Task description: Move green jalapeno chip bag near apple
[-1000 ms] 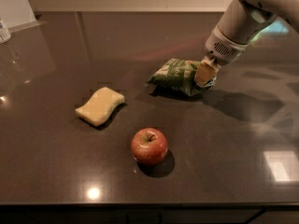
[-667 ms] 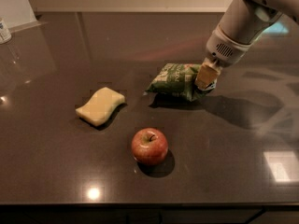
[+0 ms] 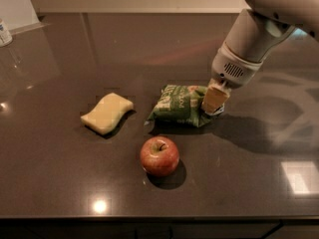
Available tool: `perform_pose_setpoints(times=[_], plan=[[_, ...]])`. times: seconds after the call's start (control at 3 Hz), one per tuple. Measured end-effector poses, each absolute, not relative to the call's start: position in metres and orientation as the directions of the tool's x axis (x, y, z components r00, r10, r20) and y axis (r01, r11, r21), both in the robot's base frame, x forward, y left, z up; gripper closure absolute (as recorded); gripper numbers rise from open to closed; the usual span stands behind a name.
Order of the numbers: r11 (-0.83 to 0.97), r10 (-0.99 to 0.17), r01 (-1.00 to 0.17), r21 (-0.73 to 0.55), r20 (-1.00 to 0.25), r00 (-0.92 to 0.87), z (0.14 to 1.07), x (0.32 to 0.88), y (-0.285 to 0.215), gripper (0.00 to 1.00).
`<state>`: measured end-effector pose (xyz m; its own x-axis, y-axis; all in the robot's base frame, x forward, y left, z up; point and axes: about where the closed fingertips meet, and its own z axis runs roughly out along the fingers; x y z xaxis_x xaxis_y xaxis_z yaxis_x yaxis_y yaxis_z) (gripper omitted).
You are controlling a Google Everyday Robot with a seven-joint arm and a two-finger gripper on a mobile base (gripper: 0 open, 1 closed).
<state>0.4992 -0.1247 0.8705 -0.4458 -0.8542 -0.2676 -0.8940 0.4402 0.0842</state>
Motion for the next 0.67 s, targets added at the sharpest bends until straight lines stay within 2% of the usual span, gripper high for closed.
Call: perform_pose_setpoints(times=[0.33,0.67], plan=[[0.417,-0.866,-0.902,0.108,-0.255,-0.431,0.864,0.484,-0.114,1.00],[0.397,-0.877,-0.911,0.107,-0.248,-0.411,0.869,0.474,-0.105,0.82]])
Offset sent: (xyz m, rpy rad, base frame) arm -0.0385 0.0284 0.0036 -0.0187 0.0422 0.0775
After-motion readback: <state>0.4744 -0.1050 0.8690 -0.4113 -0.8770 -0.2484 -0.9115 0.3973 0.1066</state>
